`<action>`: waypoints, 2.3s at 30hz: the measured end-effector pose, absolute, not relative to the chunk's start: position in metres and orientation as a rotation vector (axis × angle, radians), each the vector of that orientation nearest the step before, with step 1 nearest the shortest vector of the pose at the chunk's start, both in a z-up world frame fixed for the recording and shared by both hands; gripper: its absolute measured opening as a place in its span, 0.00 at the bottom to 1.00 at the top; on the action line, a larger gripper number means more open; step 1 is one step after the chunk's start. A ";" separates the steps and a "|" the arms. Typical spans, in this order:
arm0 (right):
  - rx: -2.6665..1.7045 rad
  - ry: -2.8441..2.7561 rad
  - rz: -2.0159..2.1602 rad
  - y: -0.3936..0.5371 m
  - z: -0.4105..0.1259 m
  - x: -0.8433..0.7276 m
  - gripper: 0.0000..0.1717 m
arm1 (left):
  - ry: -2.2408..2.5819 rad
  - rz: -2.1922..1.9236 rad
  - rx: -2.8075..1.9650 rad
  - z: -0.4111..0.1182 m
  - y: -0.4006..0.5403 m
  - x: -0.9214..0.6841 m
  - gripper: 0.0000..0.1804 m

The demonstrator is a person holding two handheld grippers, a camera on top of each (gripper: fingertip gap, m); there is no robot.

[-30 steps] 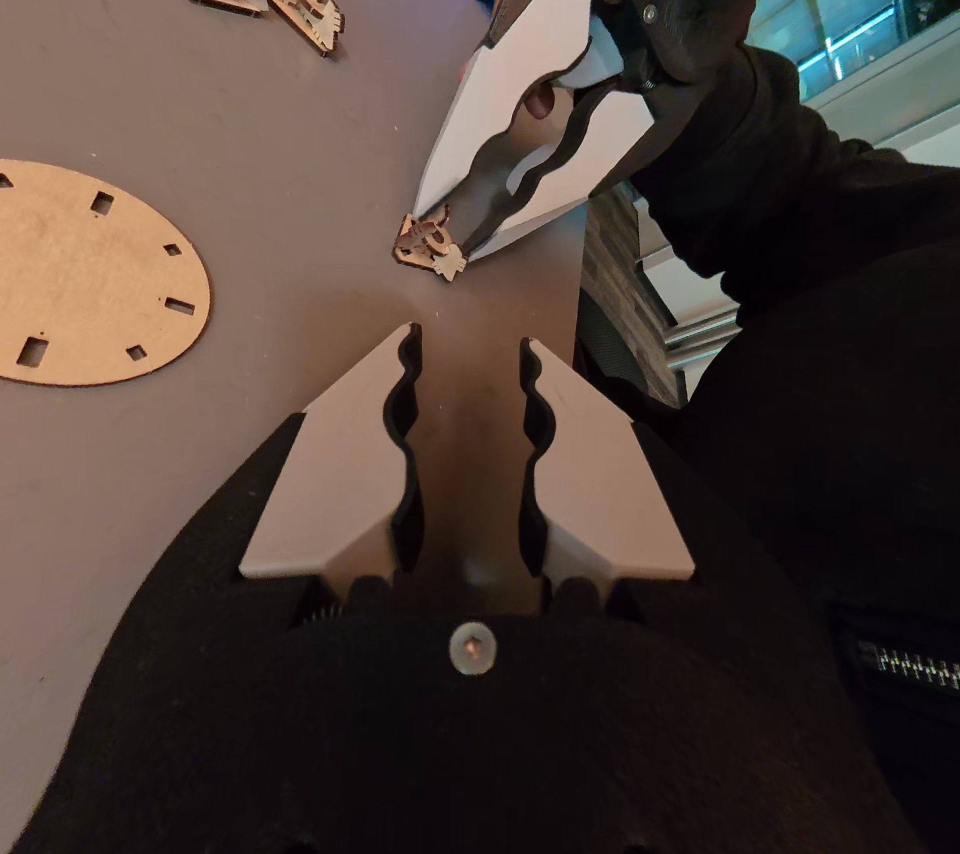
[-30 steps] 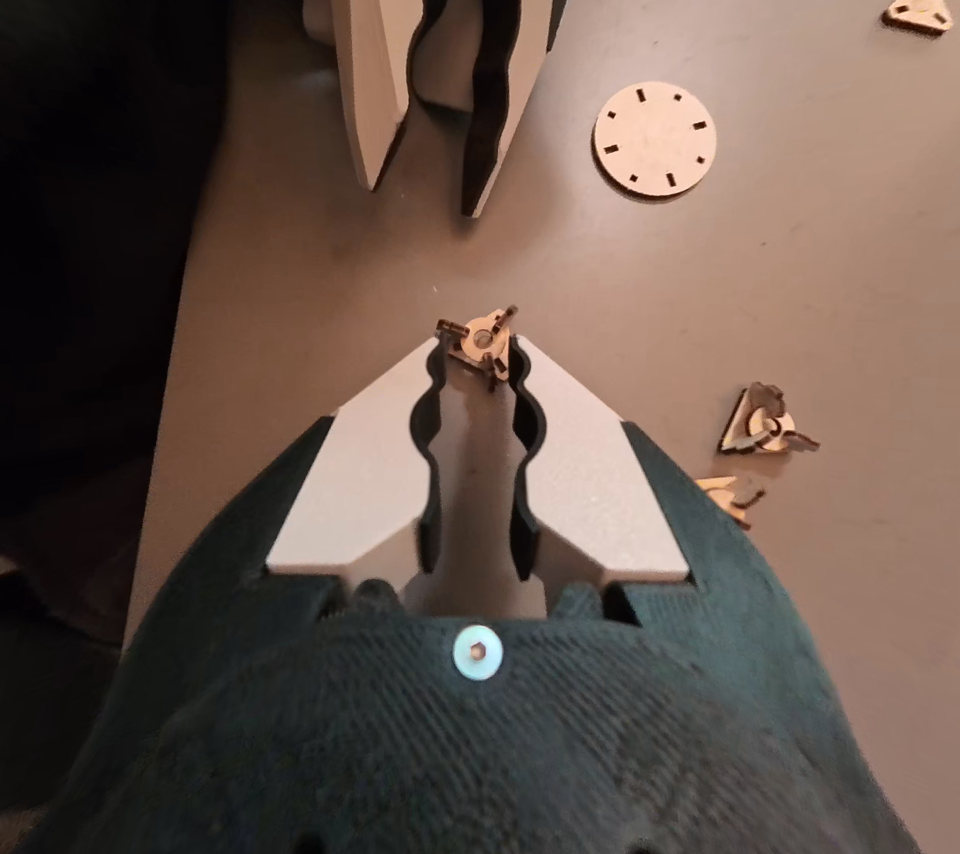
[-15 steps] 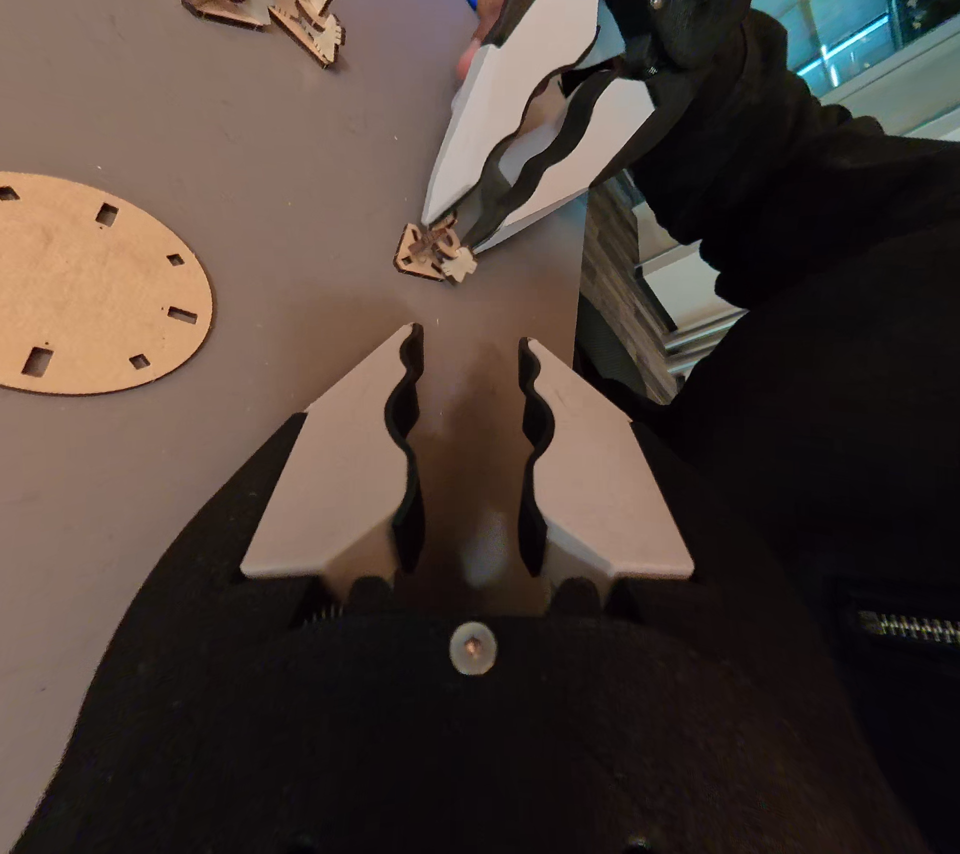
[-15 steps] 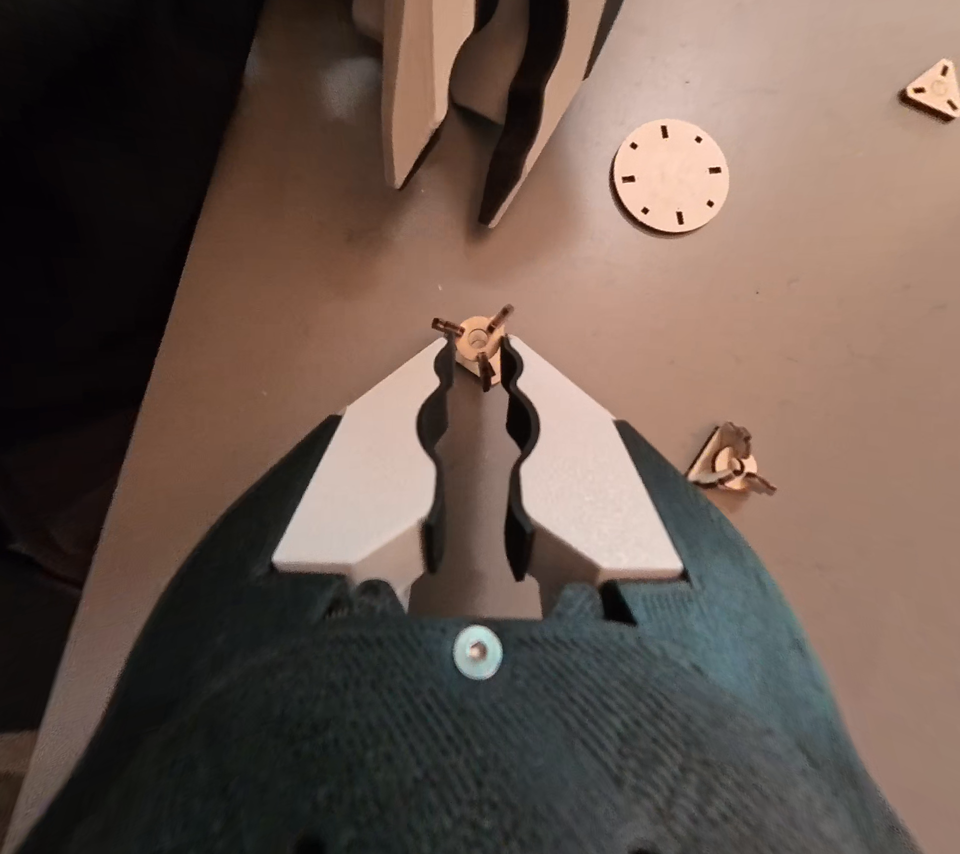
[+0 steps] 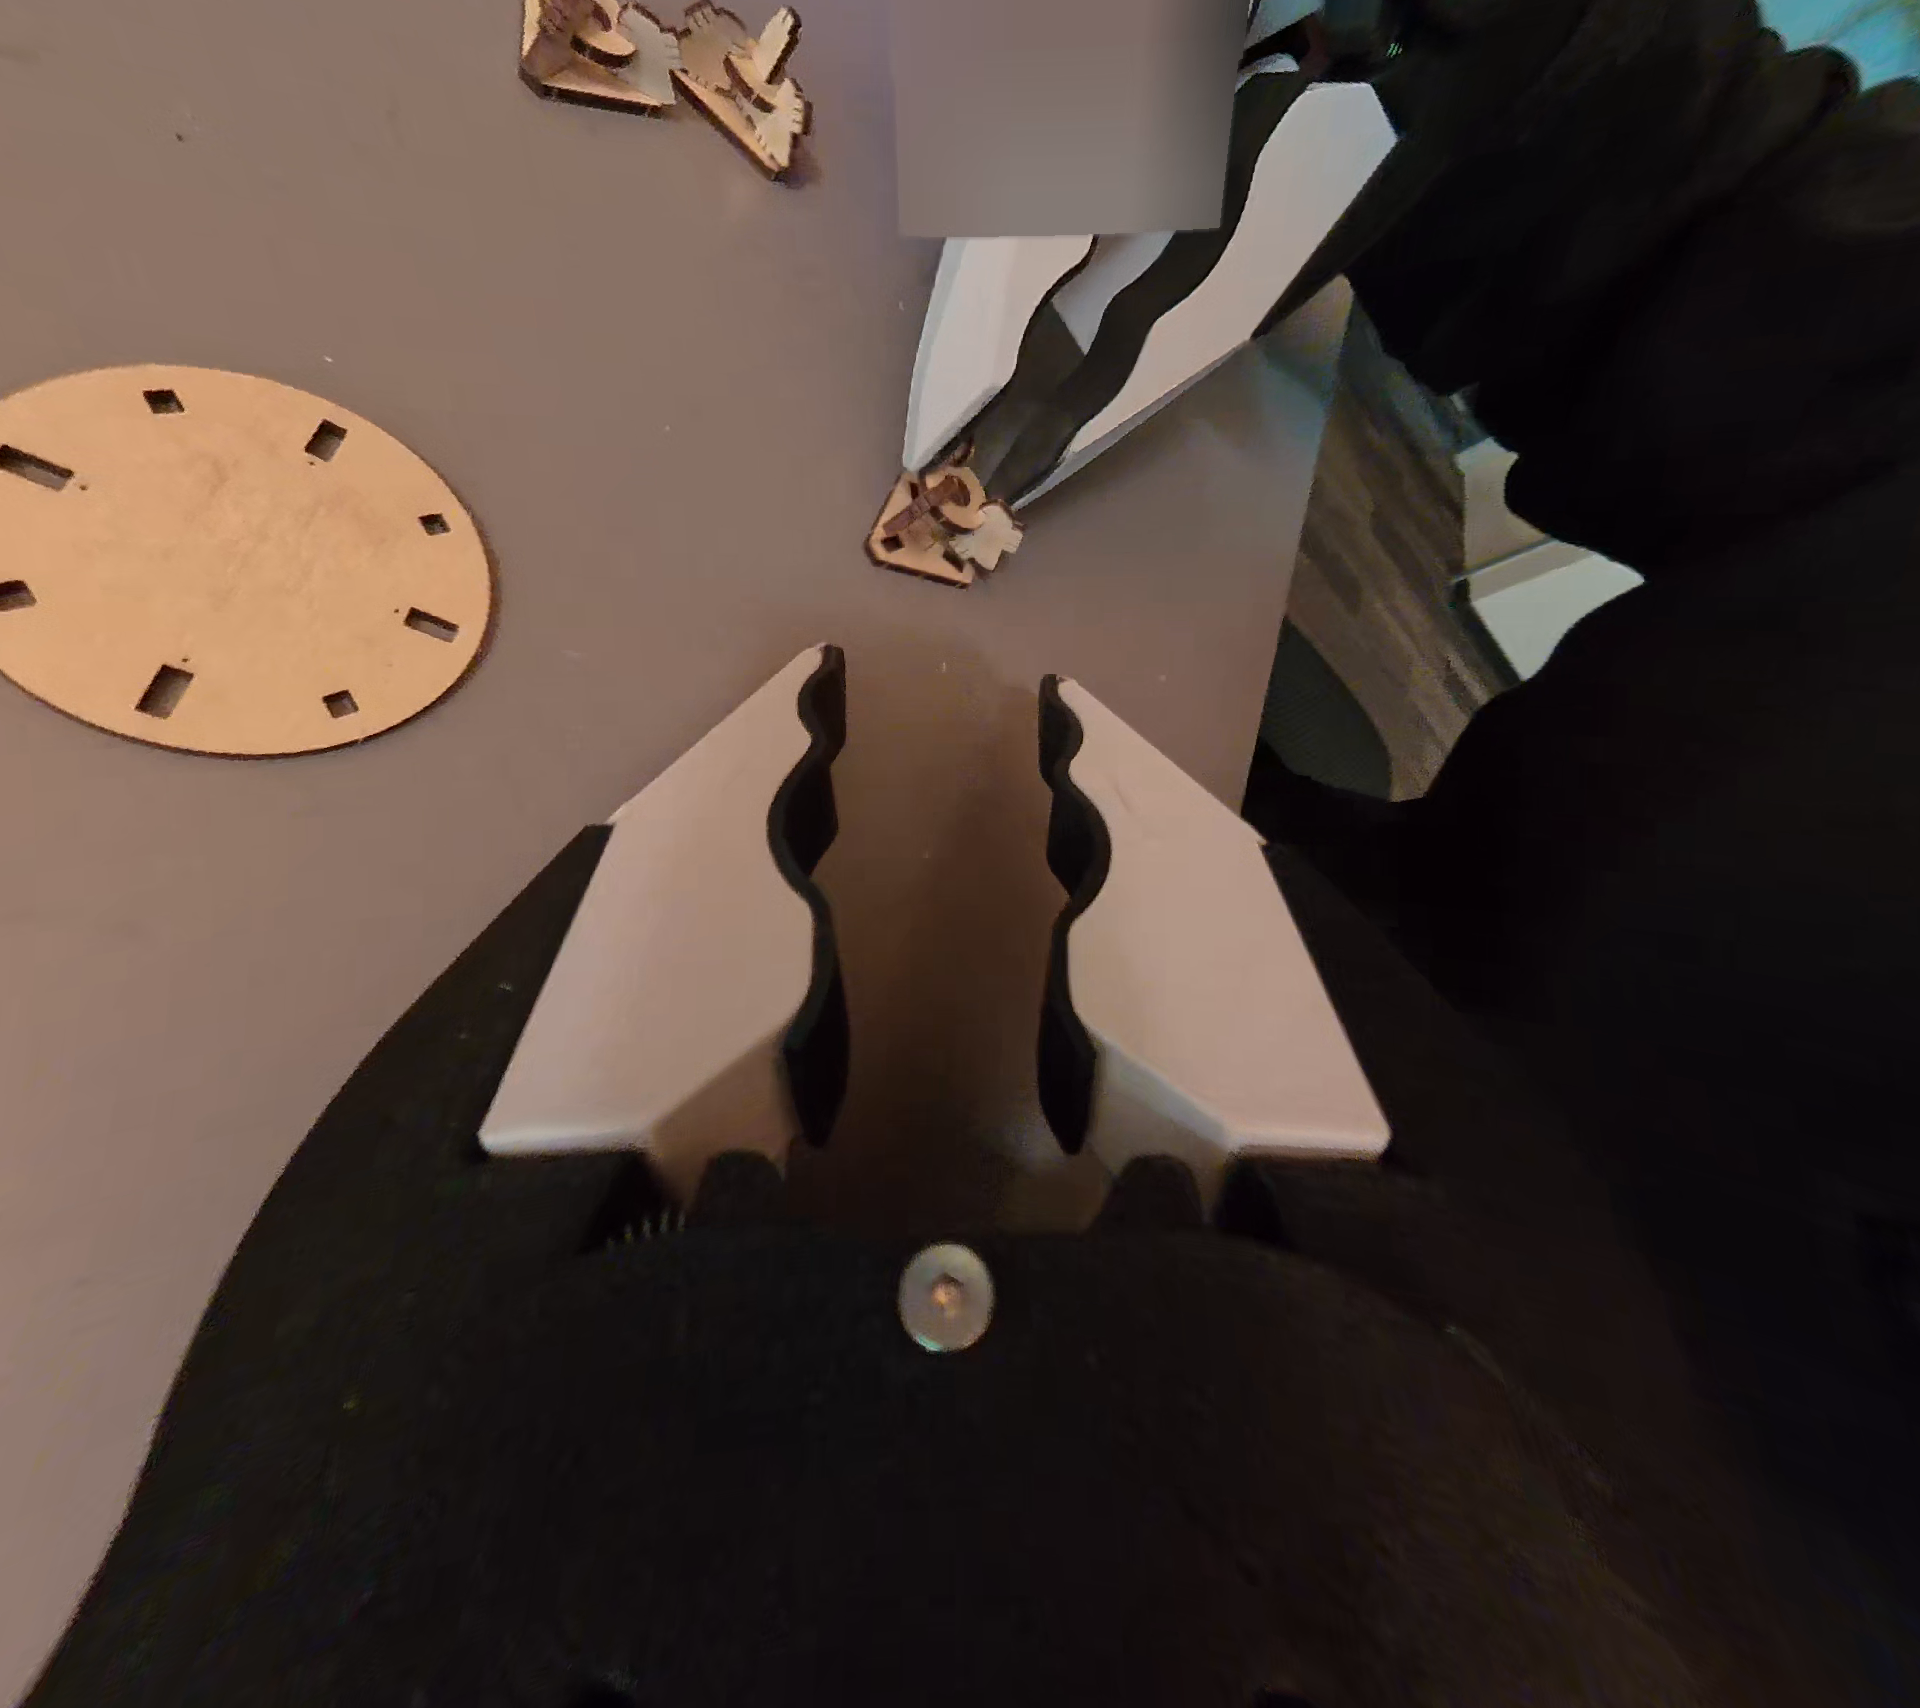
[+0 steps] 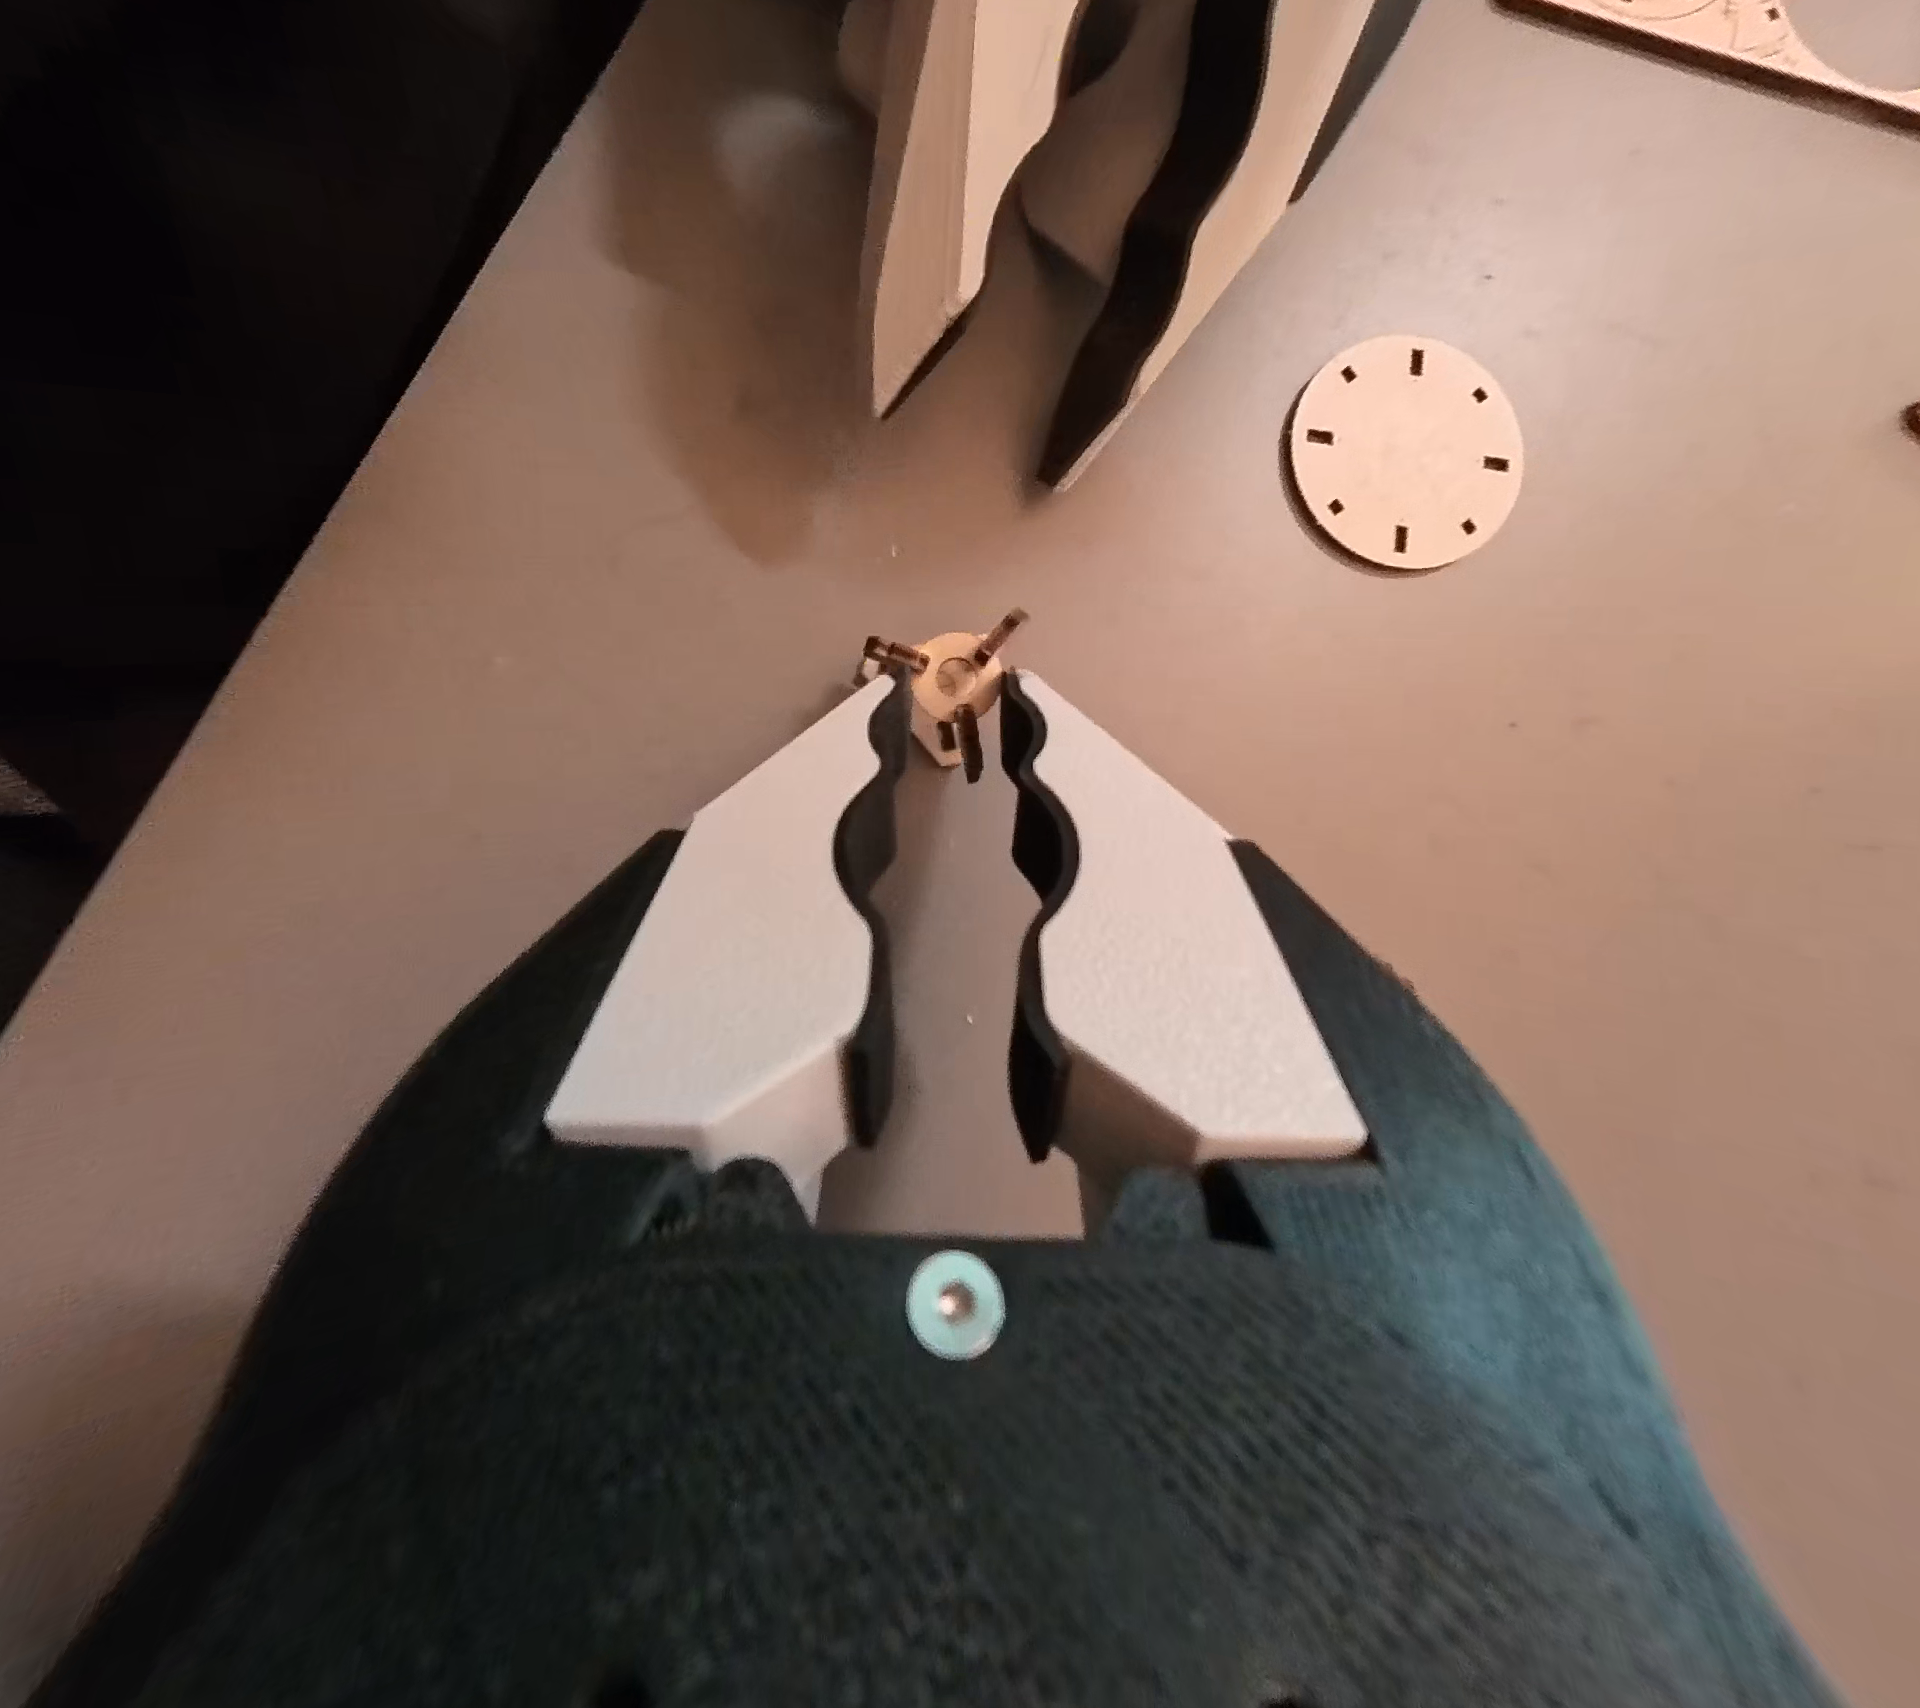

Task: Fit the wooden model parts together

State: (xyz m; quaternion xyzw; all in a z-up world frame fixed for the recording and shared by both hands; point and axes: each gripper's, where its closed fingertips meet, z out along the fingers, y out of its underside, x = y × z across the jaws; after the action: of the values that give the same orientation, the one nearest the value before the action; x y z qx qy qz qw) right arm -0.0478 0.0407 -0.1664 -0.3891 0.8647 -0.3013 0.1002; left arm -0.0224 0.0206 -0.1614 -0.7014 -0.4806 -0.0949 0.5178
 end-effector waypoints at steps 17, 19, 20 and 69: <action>-1.164 2.524 -0.862 0.043 -0.172 -0.046 0.09 | -1.168 -0.220 -1.678 -0.162 0.022 -0.024 0.19; -1.162 2.525 -0.859 0.043 -0.172 -0.046 0.09 | -1.169 -0.219 -1.678 -0.162 0.022 -0.024 0.19; -1.161 2.525 -0.860 0.043 -0.172 -0.046 0.09 | -1.170 -0.217 -1.679 -0.162 0.022 -0.024 0.19; -1.046 2.608 -0.873 0.042 -0.173 -0.045 0.09 | -1.186 -0.194 -1.676 -0.163 0.021 -0.025 0.18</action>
State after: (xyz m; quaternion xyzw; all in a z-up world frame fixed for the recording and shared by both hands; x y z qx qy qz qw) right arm -0.0447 0.0424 -0.1730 -0.3538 0.8819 -0.2951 0.0995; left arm -0.0254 0.0207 -0.1630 -0.6972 -0.4932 -0.0805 0.5139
